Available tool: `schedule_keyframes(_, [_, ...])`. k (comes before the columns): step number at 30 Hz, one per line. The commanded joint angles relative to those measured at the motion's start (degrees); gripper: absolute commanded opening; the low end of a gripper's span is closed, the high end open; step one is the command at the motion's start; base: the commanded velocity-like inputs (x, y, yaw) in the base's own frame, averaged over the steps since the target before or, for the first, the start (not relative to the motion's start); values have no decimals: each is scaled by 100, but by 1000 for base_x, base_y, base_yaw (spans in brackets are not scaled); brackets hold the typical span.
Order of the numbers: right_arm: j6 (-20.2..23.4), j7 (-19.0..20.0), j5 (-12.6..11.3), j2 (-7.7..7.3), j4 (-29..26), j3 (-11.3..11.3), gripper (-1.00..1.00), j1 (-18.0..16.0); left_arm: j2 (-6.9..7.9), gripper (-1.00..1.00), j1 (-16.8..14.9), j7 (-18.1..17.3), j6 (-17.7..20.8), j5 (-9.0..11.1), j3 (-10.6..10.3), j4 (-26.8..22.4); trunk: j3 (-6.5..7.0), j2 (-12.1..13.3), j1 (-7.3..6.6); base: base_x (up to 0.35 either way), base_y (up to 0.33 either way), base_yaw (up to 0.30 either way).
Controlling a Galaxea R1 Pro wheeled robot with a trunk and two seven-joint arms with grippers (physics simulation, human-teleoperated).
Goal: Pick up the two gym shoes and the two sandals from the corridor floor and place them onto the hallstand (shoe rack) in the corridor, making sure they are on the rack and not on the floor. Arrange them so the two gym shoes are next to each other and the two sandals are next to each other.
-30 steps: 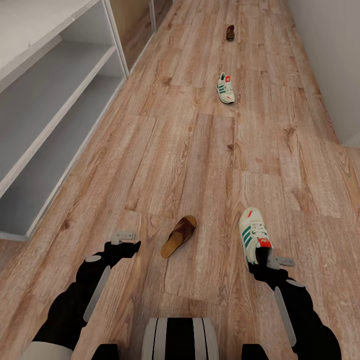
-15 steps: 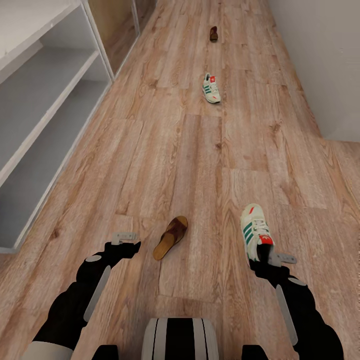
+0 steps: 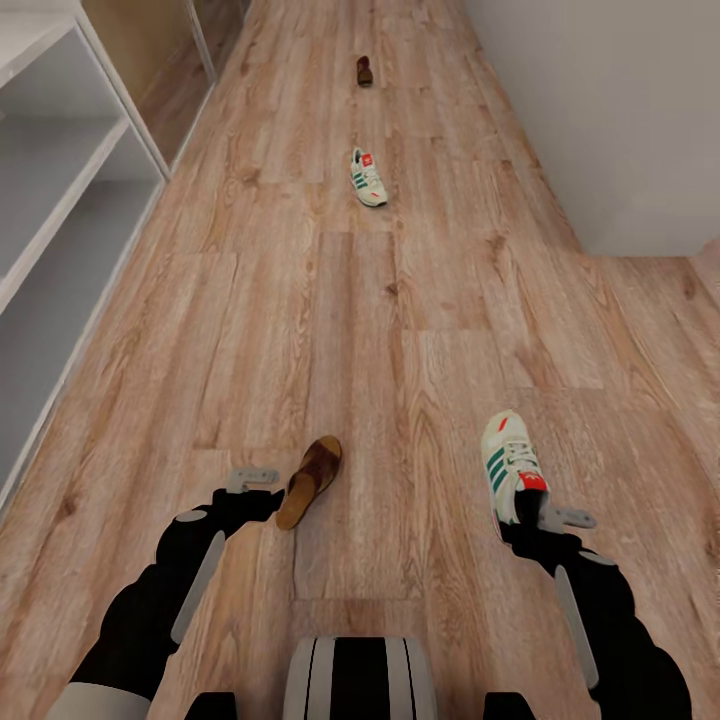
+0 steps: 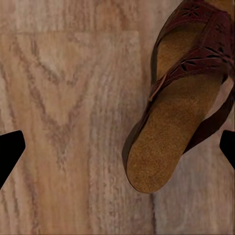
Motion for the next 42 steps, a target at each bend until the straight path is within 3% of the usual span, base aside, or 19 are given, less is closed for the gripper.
schedule_keyframes(1, [33, -2, 8, 0, -30, 2, -100, -3, 6, 100, -1, 19, 28, 55, -5, -6, -1, -1, -1, 0, 0, -190])
schedule_keyframes(6, [111, -7, 11, -21, -516, 10, -100, -84, 25, 100, -1, 25, 30, 53, -4, -2, 1, -1, -1, 0, 0, -50])
schedule_keyframes(15, [1067, -17, 21, -17, -603, 27, -100, -1415, 28, 100, -1, 28, 30, 54, -3, 7, 1, -1, -1, 0, 0, -2])
schedule_keyframes(17, [1508, -19, 24, 13, -605, 35, -100, -2197, 27, 100, -1, 28, 30, 54, -4, 7, 1, -1, -1, 0, 0, 0])
schedule_keyframes(19, [1687, -19, 23, 20, -605, 36, -100, -2377, 28, 100, -1, 28, 30, 54, -5, 10, 1, -1, -1, 0, 0, 0])
schedule_keyframes(31, [1913, -11, 22, 22, -614, 67, -100, -2568, 29, 100, -1, 21, 4, 49, -21, 80, 1, -1, -1, 0, 0, 0])
schedule_keyframes(37, [1915, -5, 19, 16, -614, 87, -100, -2569, 44, 100, -1, 22, -38, 41, -386, 192, 1, -1, -1, 0, 0, 0])
schedule_keyframes(42, [1915, 7, 13, 9, -612, 83, -100, -2569, 43, 100, -2, 27, -91, 37, -494, 376, 1, -1, -1, 0, 0, 0])
